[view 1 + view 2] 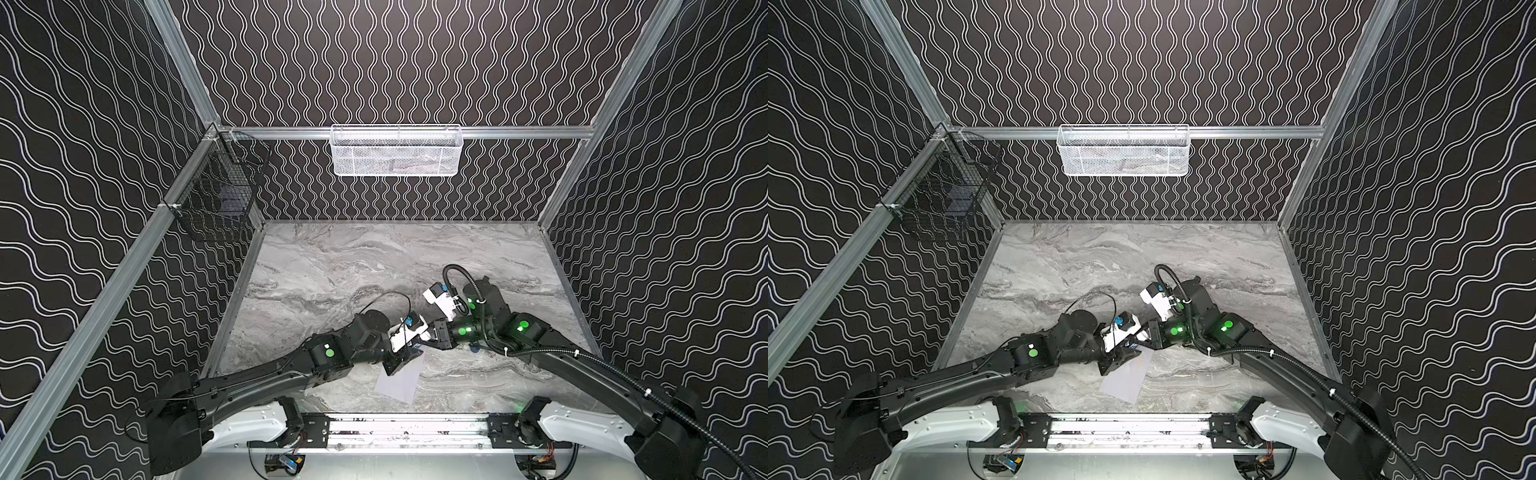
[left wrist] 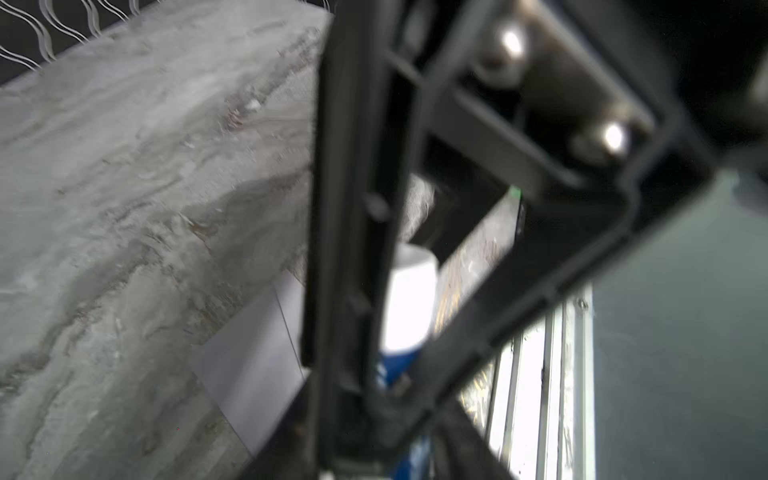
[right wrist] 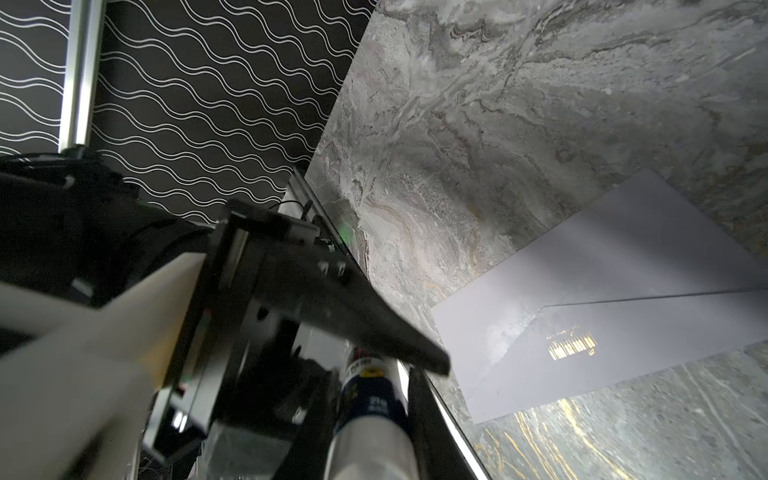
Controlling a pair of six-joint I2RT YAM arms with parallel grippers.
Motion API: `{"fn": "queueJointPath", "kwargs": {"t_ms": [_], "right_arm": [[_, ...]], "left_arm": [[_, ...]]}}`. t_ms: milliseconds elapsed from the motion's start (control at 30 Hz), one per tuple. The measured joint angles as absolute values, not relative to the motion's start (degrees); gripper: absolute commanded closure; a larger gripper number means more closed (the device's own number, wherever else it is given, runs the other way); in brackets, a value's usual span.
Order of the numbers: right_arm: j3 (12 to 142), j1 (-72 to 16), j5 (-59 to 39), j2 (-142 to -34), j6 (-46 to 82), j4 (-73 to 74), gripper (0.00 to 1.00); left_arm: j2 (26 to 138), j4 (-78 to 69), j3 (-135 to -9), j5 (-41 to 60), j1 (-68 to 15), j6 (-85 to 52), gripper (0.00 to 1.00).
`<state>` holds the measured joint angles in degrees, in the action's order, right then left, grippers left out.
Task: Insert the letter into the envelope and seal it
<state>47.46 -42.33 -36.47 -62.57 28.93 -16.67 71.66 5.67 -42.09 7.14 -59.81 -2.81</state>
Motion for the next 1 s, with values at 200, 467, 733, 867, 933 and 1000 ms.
{"fn": "queueJointPath", "kwargs": {"t_ms": [200,467,733,867,933,1000], "right_arm": [[47.8,-35.7,-29.8,-57.8,29.4,-10.4,1.0],[42.5,-32.1,-18.3,-55.5,31.6,8.2,1.0],[32.0,-31.9,-6.5,-47.9,33.4,27.5,1.0],[29.6,-32.1,-3.6,-47.1,34.3,33.9,1.0],[29.3,-32.2,-2.5,-47.3,35.0,36.6,1.0],[29.3,-32.6,-2.0,-47.8,35.2,39.4,1.0]], "left_arm": [[67.9,8.0,-47.7,1.9,-59.2,-11.0,0.12],[69.3,10.6,-58.7,2.3,-56.5,-28.0,0.13],[69.6,2.8,-57.3,13.1,-48.6,-45.4,0.17],[71.6,-3.6,-56.4,18.2,-47.5,-53.1,0.18],[72.6,-7.4,-56.4,20.5,-47.4,-56.1,0.18],[73.8,-11.5,-56.1,21.4,-47.4,-58.8,0.18]]}}
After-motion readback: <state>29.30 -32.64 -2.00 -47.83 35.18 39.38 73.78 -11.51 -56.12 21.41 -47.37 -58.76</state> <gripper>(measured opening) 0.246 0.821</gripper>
